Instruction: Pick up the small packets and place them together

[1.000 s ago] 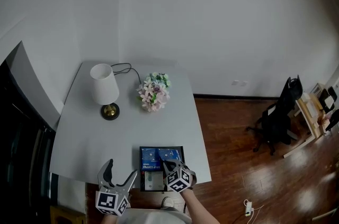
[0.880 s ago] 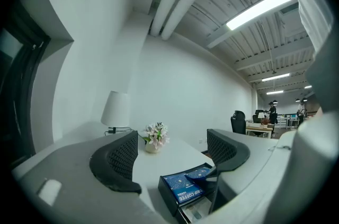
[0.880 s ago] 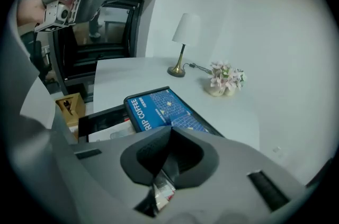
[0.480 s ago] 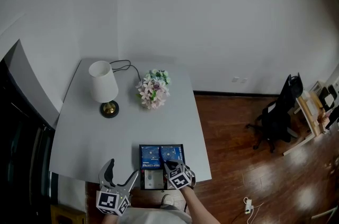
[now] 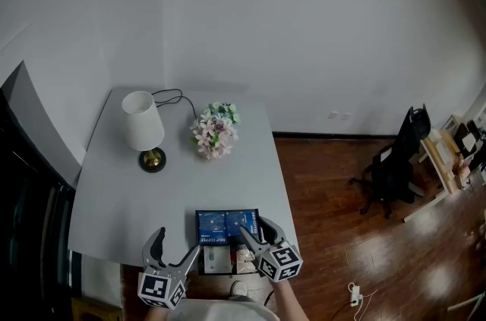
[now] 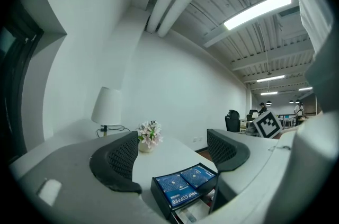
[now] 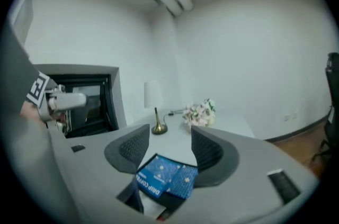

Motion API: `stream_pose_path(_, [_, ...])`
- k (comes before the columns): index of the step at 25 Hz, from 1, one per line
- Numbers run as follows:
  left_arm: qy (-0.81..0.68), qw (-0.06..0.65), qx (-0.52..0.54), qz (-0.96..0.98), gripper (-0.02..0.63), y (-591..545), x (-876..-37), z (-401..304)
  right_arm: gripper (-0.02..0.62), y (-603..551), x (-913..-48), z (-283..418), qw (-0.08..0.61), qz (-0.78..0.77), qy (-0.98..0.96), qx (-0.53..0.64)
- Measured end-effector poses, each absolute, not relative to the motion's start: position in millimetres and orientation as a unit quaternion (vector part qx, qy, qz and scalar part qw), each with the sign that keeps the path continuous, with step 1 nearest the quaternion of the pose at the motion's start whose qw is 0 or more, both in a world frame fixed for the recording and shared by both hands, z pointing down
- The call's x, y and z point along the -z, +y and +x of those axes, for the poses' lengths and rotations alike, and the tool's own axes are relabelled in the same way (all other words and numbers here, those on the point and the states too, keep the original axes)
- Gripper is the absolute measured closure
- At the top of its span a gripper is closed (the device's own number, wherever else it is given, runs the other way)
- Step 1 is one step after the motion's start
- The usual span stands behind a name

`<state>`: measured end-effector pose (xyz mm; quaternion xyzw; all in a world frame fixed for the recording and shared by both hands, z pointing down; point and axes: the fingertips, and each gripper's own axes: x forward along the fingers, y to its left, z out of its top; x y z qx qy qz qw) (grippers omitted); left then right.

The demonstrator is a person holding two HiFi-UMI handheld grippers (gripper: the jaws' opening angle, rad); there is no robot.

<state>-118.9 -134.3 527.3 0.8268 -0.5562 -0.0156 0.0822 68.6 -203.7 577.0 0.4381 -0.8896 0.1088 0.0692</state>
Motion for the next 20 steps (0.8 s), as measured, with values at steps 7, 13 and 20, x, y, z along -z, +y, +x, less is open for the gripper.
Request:
stream_pose_path(7, [-0.544,0.056,0.016,0.837,0.207,-140,-509,-106,0.164,-191,-488,86,-0.087,0.472,-0.876,-0.039])
stream_pose_path(13, [-0.54,0.046,0.016,0.84,0.207,-140,-505,-100,0.236,-172,-501,90,-0.022,0.485,-0.874,0.012])
stream_pose_path(20, [-0.544,0.044,0.016,0.838,0.207,-140,-506,-99,0.238,-167,-509,93,0.016,0.485,-0.874,0.017])
